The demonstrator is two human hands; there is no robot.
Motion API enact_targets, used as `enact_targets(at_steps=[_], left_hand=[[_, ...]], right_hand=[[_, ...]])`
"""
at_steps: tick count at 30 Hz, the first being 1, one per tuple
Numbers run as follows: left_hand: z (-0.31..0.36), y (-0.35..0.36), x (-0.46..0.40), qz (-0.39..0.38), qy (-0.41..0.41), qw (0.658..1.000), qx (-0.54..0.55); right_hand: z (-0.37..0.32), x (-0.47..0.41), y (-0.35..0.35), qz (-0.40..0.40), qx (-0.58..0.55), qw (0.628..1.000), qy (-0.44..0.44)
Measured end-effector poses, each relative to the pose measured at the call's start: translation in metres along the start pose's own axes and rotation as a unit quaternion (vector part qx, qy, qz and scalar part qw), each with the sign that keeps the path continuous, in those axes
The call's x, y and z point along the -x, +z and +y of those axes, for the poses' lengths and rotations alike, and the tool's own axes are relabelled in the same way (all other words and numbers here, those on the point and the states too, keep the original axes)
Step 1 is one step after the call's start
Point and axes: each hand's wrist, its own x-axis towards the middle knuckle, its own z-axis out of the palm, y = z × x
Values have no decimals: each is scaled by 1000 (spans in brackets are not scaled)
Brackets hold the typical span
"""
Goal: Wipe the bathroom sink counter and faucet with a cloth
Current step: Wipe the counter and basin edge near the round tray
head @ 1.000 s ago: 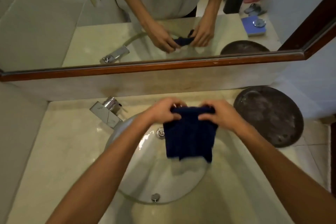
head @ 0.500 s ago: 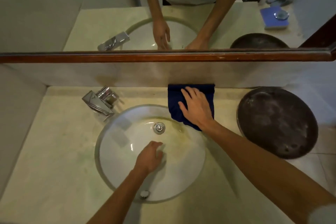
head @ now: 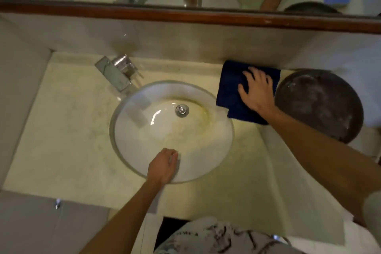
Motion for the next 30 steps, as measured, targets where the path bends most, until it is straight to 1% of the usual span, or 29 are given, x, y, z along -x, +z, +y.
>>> enact_targets(at_steps=[3, 5, 10, 14, 18, 25, 28, 30], left_hand=[[5, -3, 9, 27, -5, 999, 24], [6, -5, 11, 62, -1, 998, 29], [2, -3, 15, 106, 57, 993, 14], [3, -2, 14, 114, 58, 992, 5], [1, 1, 12, 128, 80, 989, -1], [-1, 3, 11, 138, 99, 985, -1], [0, 3, 13, 161, 108, 981, -5], [-1, 2, 12, 146, 102, 984, -11]], right_hand=[[-22, -11, -1, 20, -17, 996, 85], [-32, -8, 10, 9, -12, 994, 105], [-31, -6, 20, 5, 8, 994, 110], [-32, -2, 19, 3, 16, 994, 106], [-35, 12, 19, 4, 19, 994, 109], [-49, 66, 28, 4, 25, 993, 113], [-53, 100, 33, 3, 26, 995, 96], [-53, 125, 35, -1, 34, 996, 86]])
